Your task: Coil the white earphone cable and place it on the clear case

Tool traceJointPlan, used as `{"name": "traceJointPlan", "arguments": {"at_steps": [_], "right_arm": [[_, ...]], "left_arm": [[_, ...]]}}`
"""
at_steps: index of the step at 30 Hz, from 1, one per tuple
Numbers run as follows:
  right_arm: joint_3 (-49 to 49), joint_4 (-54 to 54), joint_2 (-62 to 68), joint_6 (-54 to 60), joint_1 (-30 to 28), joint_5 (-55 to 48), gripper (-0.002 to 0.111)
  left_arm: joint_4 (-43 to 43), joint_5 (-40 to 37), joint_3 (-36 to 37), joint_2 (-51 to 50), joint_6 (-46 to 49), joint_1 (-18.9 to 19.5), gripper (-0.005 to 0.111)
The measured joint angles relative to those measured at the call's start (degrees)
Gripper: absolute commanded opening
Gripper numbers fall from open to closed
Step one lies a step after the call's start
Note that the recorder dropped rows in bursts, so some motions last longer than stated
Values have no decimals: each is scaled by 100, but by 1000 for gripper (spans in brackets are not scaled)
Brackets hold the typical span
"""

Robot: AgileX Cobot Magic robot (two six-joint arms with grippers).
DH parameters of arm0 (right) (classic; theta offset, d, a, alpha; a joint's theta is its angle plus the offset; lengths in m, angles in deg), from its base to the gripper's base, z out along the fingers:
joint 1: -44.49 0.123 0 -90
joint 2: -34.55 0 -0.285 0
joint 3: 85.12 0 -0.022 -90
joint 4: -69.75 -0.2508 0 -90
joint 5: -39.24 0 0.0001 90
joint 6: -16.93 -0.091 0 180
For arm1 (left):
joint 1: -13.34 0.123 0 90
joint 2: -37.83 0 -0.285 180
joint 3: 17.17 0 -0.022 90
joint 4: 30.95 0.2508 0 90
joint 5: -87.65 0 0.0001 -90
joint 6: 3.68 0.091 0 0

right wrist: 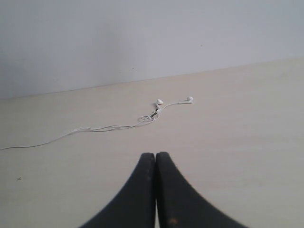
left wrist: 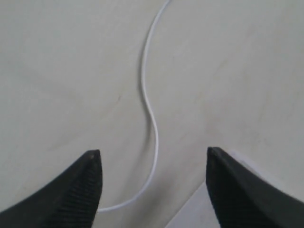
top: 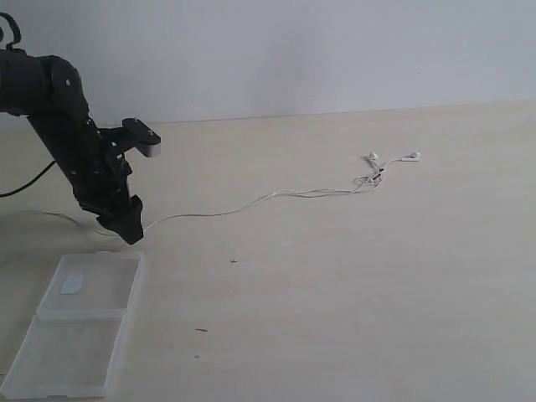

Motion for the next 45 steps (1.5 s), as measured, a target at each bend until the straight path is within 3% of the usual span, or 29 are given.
{"name": "traceJointPlan", "arguments": {"at_steps": [11, 13, 23, 33, 45], "right_arm": [[0, 0, 0, 0, 0, 0, 0], [0, 0, 0, 0, 0, 0, 0], [0, 0, 0, 0, 0, 0, 0], [0, 0, 0, 0, 0, 0, 0], [0, 0, 0, 0, 0, 0, 0]], "left_arm": [[178, 22, 0, -252, 0, 0, 60], [191, 36, 0, -252, 0, 0, 54], [348, 353, 0, -274, 0, 0, 0], [225, 388, 9, -41, 0, 0, 0], [-477, 598, -385, 2196, -11, 0, 0]]}}
